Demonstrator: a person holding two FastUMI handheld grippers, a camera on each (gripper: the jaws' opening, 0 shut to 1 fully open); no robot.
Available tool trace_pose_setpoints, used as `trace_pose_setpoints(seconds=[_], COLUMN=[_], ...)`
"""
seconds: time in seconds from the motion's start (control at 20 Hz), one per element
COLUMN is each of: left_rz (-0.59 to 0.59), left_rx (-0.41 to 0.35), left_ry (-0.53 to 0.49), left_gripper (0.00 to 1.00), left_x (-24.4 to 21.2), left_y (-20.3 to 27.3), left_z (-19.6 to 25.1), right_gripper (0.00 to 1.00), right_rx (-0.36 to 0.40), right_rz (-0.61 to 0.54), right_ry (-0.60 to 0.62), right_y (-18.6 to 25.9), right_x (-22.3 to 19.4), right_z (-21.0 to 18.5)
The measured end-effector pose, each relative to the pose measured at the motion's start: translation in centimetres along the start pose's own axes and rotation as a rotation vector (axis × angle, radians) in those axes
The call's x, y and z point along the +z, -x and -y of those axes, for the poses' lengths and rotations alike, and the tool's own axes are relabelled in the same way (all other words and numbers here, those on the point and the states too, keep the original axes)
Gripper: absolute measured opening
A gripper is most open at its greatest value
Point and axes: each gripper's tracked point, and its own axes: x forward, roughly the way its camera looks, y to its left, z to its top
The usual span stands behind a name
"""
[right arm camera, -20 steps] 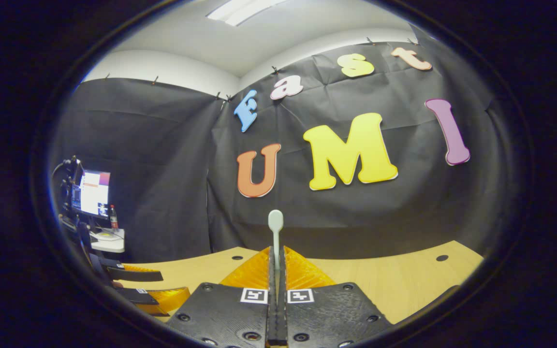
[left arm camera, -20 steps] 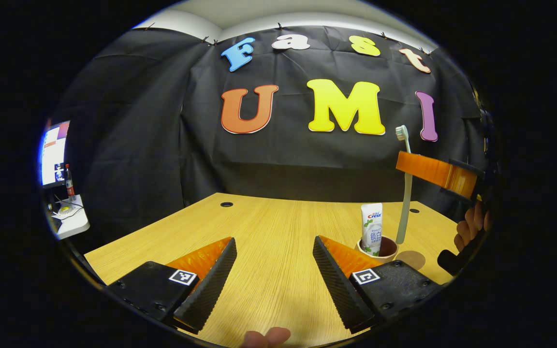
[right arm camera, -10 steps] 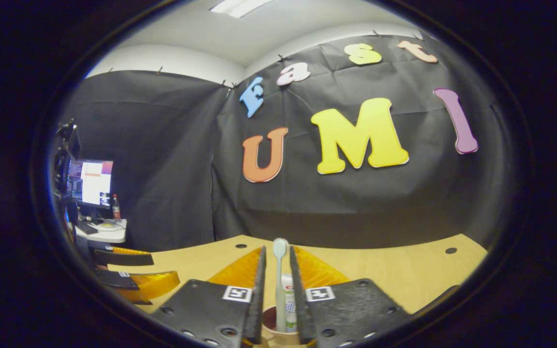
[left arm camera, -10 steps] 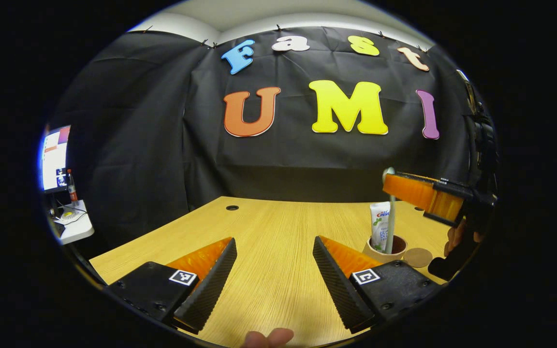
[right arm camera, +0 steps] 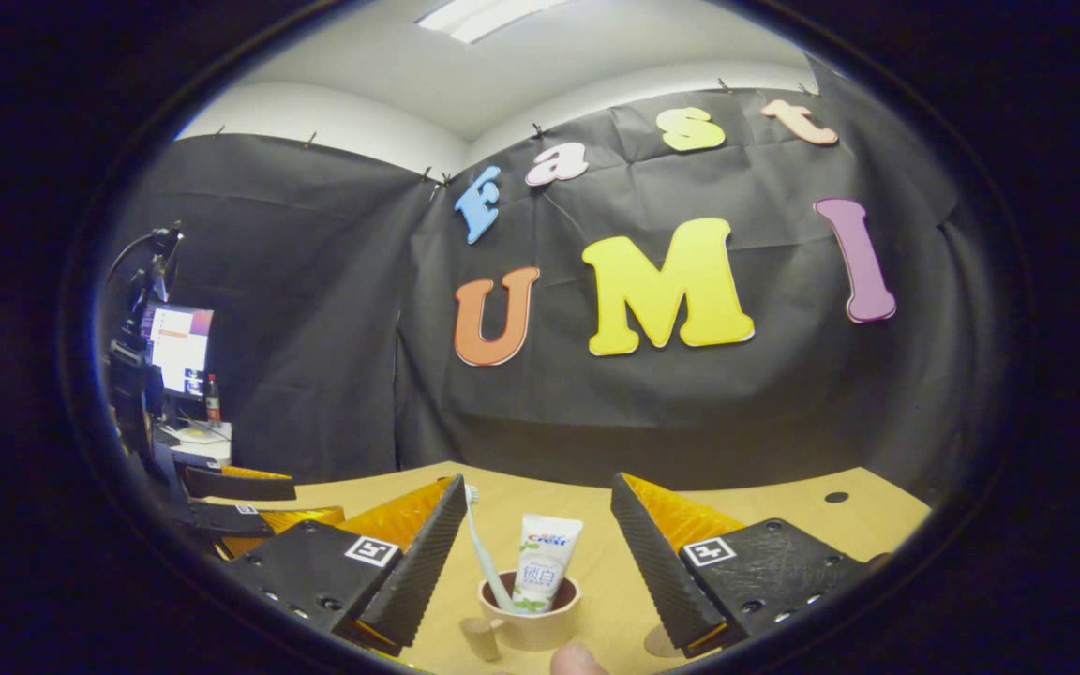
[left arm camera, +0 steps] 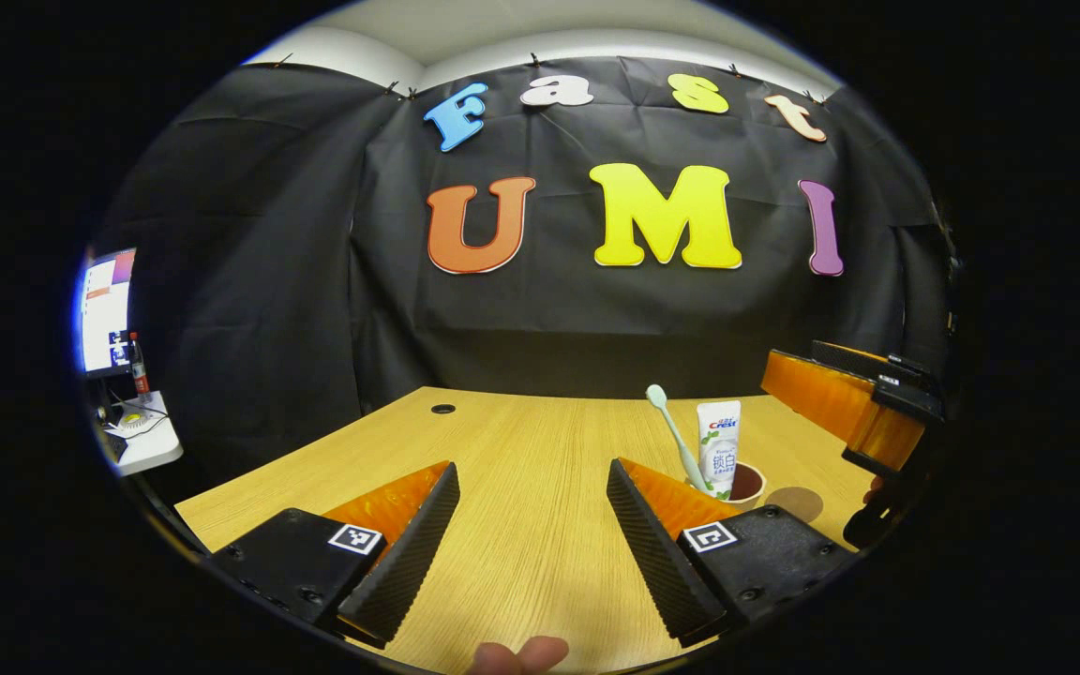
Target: Put the toothbrush and toothpaste on the desktop into the cup, then pick up the cup and place it on the coaster on the desktop.
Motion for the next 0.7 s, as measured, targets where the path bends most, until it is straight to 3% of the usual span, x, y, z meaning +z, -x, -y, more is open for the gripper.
trace_pose_setpoints(seconds=[0.4,0.55,0.7], left_rz=[0.046,0.037,-0.049], left_rx=[-0.030,-0.093,-0.183], left_ry=[-0.021,-0.027,-0.041], left_gripper=[1.00,1.00,1.00], left_x=[3.4,5.1,6.8], left_y=[1.4,1.4,0.7], left_z=[2.1,4.1,6.6], right_gripper=[0.94,0.94,0.94], right_rx=[-0.098,-0.138,-0.166], right_rz=[0.011,-0.006,-0.028], right_ry=[0.050,0.025,0.025], right_y=[10.8,14.9,19.0], right_x=[-1.0,-1.9,-3.2], right_z=[3.4,5.1,7.0])
